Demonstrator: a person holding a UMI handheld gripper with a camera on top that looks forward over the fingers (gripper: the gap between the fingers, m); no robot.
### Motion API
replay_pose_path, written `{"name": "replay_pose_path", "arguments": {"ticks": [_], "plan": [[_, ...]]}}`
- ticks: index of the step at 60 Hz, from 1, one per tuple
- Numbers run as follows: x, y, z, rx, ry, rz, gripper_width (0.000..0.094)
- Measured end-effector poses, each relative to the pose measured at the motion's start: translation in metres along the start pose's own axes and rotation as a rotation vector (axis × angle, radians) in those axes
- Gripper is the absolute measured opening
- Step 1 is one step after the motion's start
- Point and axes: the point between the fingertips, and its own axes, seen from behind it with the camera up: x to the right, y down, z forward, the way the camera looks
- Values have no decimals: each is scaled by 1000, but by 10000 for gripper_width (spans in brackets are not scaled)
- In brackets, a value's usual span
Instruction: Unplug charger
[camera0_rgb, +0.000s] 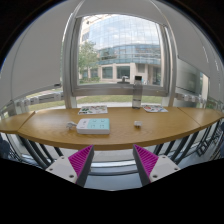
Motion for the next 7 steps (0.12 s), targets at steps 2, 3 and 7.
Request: {"name": "replay_pose_path", "arguments": {"ticks": [2,3,7], "plan": [[0,-2,0,4,-1,-1,770],[0,-3,-1,6,-2,-2,771],[-3,-1,1,5,-2,-1,772]]}}
